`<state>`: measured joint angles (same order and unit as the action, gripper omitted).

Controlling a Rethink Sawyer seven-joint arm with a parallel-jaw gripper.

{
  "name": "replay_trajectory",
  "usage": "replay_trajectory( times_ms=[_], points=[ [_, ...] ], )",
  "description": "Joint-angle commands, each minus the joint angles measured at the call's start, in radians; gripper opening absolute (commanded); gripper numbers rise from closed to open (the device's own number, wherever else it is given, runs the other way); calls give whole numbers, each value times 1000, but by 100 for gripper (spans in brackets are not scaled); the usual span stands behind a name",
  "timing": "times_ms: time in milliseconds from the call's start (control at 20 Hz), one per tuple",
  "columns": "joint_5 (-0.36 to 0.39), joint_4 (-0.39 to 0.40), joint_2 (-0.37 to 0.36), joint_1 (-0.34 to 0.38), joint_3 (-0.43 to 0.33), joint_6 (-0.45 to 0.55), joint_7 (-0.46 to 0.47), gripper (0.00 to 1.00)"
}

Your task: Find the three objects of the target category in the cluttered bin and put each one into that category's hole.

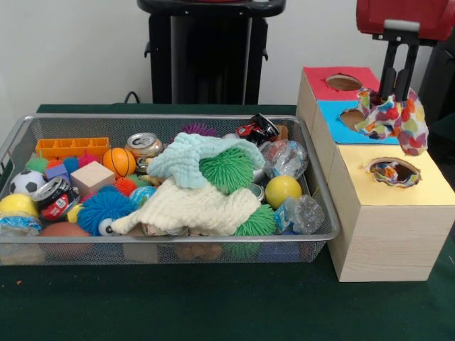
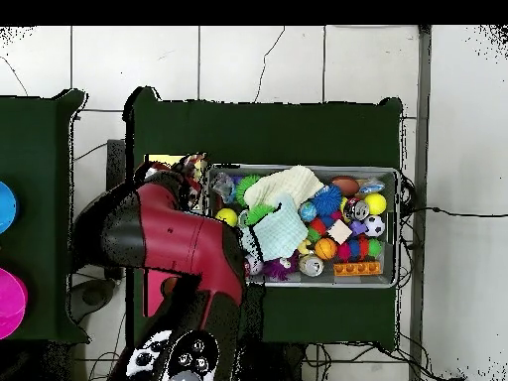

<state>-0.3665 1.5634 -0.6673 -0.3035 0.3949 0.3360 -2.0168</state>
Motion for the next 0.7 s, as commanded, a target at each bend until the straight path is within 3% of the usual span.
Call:
replay_trajectory(
  times_ms=[50,700],
  points=[
    [-63,7,79,2,-7,-52,-289,0],
    [-98,37,131,12,-16,-138,-268,0]
  ],
)
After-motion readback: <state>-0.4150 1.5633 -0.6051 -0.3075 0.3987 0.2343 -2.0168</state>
